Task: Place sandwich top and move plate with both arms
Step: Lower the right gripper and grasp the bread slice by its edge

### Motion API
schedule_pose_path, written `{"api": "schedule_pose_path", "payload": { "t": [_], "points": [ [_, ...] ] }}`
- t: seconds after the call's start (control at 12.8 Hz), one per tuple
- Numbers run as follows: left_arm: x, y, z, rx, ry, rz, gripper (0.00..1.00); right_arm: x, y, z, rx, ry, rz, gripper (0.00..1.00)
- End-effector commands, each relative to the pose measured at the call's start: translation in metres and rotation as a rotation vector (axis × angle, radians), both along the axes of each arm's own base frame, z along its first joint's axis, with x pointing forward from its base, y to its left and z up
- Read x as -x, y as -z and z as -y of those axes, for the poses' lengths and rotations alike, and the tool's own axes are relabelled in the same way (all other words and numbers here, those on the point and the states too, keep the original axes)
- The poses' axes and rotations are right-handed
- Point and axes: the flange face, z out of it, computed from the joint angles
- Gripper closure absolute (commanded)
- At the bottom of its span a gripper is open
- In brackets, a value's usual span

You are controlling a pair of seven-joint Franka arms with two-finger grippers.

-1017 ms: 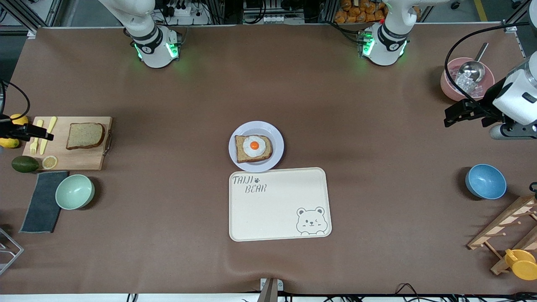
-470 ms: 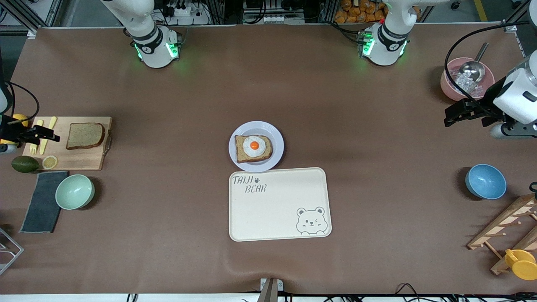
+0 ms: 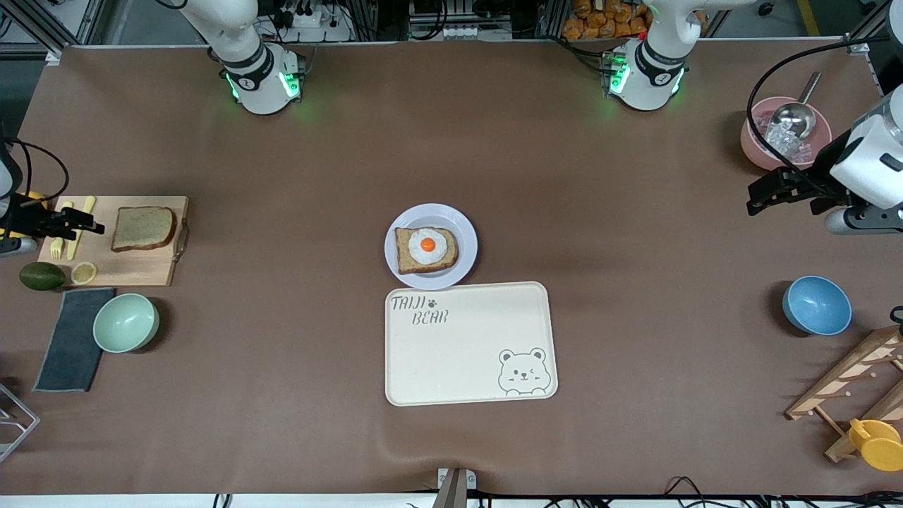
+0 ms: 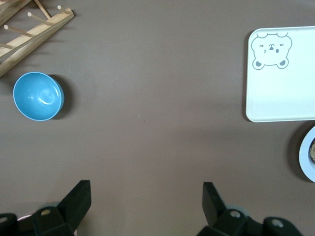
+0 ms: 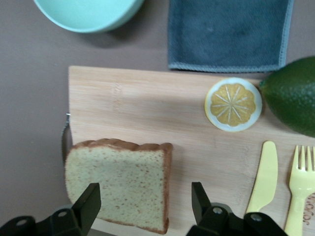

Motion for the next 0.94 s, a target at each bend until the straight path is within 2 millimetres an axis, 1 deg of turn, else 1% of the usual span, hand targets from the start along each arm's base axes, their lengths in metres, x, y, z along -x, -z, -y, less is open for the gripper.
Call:
{"api": "schedule_pose_path", "payload": {
  "t": [0.0, 0.08, 0.23, 0.39, 0.47, 0.63, 0.7, 0.78, 0.86],
  "points": [
    [0.002, -0.001, 0.005, 0.004, -0.019, 0.007, 0.0, 0.012, 0.019, 0.009, -0.026, 0.016, 0.006, 0.24],
    [0.002, -0.001, 0.005, 0.004, -0.019, 0.004, 0.0, 0.014, 0.025, 0.01, -0.04, 0.032, 0.004, 0.24],
    [0.001, 0.001, 0.005, 0.003, -0.02, 0.001, 0.0, 0.021, 0.034, 0.009, -0.06, 0.055, -0.001, 0.33],
    [0.001, 0.003, 0.001, 0.003, -0.023, -0.001, 0.0, 0.026, 0.04, 0.009, -0.062, 0.072, 0.004, 0.34],
    [0.0, 0.003, -0.002, 0.003, -0.028, -0.002, 0.0, 0.028, 0.048, 0.007, -0.077, 0.091, 0.005, 0.35],
    [-0.001, 0.009, -0.002, 0.002, -0.028, -0.014, 0.0, 0.033, 0.053, 0.011, -0.081, 0.101, 0.003, 0.35],
    [-0.002, 0.01, -0.002, 0.002, -0.028, -0.014, 0.0, 0.035, 0.059, 0.012, -0.089, 0.093, 0.001, 0.36],
    [-0.002, 0.012, -0.002, 0.002, -0.028, -0.017, 0.0, 0.036, 0.06, 0.013, -0.089, 0.068, 0.013, 0.4],
    [-0.002, 0.012, -0.002, 0.002, -0.028, -0.016, 0.0, 0.036, 0.061, 0.015, -0.089, 0.064, 0.015, 0.42]
  ]
}}
